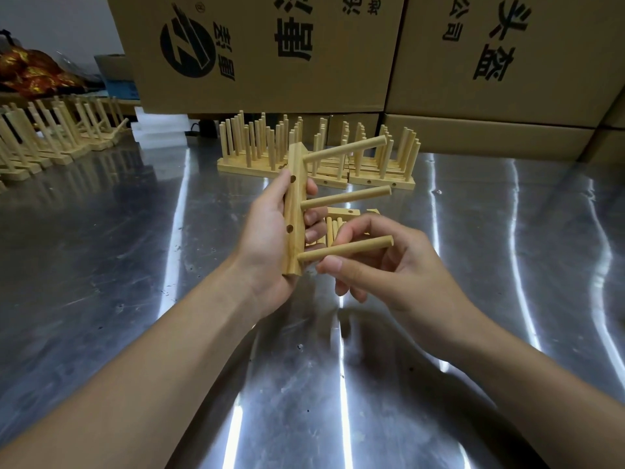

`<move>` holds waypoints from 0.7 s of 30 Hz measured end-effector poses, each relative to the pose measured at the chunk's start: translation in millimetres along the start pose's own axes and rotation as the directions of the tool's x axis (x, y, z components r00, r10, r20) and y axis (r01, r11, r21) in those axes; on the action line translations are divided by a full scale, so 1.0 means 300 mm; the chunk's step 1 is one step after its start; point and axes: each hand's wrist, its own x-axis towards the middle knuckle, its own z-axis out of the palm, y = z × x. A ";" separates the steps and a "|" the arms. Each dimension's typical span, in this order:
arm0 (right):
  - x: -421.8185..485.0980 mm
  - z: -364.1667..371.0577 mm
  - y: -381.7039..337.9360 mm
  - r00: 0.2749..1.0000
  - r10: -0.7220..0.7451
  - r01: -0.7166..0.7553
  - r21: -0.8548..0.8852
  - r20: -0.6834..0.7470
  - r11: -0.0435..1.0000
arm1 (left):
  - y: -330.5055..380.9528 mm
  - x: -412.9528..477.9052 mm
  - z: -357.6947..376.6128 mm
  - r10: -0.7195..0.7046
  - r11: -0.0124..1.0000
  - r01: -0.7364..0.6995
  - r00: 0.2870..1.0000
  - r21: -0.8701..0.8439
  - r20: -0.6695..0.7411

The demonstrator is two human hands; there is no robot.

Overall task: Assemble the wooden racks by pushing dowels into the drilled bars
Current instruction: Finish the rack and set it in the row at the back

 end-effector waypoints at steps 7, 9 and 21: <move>0.001 -0.015 0.011 1.000 0.011 -0.011 -0.031 -0.005 0.999 | 0.006 -0.002 0.006 0.014 1.000 -0.014 1.000 -0.019 0.002; 0.002 -0.021 0.015 1.000 0.000 0.000 -0.037 0.001 0.999 | 0.007 -0.002 0.006 0.018 1.000 -0.018 1.000 -0.012 -0.003; -0.012 -0.024 0.002 0.992 -0.125 0.124 -0.153 0.004 0.980 | 0.014 0.014 -0.006 -0.008 0.989 -0.014 0.989 -0.146 -0.148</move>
